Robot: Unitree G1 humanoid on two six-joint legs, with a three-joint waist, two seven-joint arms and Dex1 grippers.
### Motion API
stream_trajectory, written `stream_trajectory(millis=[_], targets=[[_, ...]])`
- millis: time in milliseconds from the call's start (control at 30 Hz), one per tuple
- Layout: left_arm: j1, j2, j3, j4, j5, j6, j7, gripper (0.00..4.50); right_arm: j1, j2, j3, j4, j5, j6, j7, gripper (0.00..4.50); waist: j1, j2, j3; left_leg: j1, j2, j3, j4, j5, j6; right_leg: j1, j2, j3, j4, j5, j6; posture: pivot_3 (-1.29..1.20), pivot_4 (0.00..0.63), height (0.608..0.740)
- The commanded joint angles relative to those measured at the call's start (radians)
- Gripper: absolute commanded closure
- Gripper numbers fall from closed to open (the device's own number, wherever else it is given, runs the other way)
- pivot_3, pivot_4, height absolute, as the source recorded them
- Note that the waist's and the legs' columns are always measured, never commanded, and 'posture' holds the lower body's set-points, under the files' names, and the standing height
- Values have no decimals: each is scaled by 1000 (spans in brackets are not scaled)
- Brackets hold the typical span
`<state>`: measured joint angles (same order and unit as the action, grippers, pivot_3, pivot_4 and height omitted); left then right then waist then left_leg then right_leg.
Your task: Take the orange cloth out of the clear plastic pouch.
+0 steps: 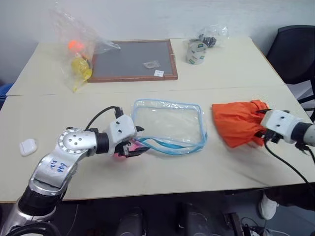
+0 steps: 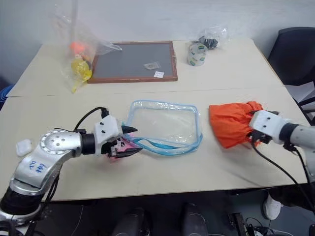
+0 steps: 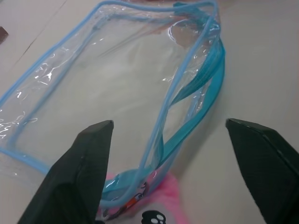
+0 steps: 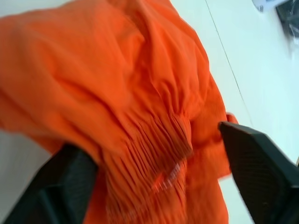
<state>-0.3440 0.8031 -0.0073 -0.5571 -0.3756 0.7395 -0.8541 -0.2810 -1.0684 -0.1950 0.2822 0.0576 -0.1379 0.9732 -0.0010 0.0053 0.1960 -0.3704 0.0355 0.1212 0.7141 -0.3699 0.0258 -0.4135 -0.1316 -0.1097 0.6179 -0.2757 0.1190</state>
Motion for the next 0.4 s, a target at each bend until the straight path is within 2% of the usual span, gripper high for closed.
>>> stream_trajectory(millis=[33, 167, 300, 400], targets=[[42, 61, 201, -45, -172, 84, -79, 23, 17, -66, -142, -16, 198, 192, 147, 13, -1, 0, 0, 0, 0, 0, 0, 0, 0, 0, 0, 0, 0, 0, 0, 0, 150, 740], [155, 152, 439, 18, -285, 119, -197, 23, 59, -183, -261, 79, 332, 383, 368, 13, -2, 1, 1, 0, 1, 0, 0, 0, 0, 0, 0, 0, 0, 0, 0, 0, 150, 740], [332, 243, 595, 167, -197, -27, -330, 23, 77, -276, -289, 258, 340, 445, 484, 13, -4, 1, 0, 1, 0, 0, -1, -1, 0, 0, 0, -1, -6, -1, -1, 0, 150, 740], [395, 277, 665, 278, -159, -106, -374, 23, 85, -288, -276, 348, 325, 442, 520, 13, -4, 1, 0, 1, 1, 0, -1, -1, 0, 0, 0, -1, -7, -1, -2, 0, 150, 740]])
